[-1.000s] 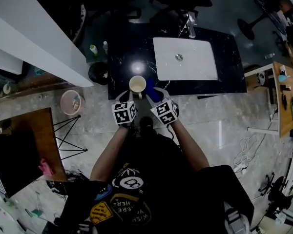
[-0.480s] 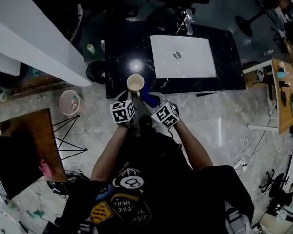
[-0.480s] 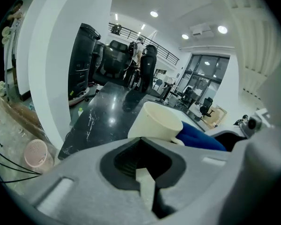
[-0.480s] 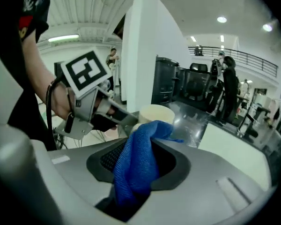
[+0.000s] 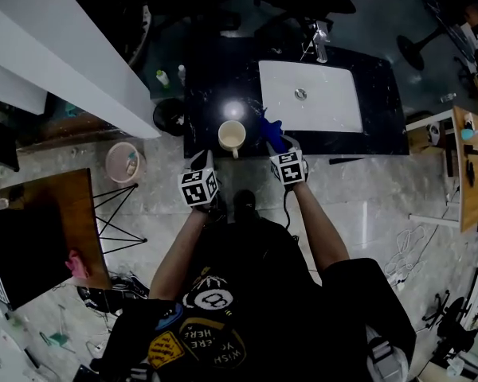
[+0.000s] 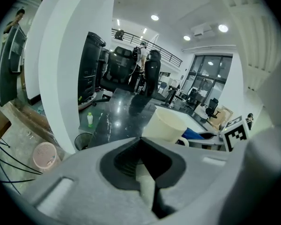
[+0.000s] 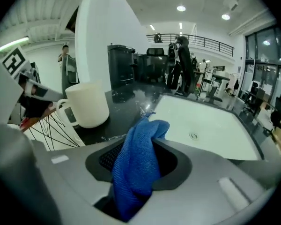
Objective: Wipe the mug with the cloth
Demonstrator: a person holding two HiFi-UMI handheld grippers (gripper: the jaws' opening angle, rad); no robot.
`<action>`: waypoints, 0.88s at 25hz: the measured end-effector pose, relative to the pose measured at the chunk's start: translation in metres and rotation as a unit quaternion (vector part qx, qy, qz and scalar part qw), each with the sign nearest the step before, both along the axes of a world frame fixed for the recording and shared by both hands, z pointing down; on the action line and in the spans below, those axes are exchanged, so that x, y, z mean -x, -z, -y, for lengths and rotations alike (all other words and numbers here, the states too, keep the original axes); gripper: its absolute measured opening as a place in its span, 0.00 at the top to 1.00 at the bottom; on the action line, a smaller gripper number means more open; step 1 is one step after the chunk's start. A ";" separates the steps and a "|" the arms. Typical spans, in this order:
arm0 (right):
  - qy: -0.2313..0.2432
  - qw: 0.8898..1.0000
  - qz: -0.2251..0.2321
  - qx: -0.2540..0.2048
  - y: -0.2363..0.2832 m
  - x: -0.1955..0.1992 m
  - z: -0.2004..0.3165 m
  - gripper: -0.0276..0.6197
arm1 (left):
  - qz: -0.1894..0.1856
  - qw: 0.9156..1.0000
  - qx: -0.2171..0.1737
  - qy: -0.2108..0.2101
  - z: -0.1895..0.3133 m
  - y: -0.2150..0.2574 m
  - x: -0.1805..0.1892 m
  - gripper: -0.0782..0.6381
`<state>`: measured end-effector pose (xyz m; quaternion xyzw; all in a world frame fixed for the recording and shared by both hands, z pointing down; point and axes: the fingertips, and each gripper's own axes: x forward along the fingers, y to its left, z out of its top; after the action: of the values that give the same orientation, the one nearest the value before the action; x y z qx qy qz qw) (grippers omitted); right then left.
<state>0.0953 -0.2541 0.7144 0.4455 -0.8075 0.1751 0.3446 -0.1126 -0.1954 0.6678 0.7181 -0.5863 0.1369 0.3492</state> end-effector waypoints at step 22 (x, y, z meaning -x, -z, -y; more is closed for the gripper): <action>-0.046 0.964 0.202 -0.167 0.179 0.005 -0.152 0.95 | 0.041 0.979 -0.177 -0.090 -0.115 0.119 -0.044 0.88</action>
<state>0.0903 -0.1018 0.5349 0.4893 -0.8566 0.1396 0.0862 -0.0683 -0.0806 0.5487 0.8123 -0.5479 0.0912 0.1779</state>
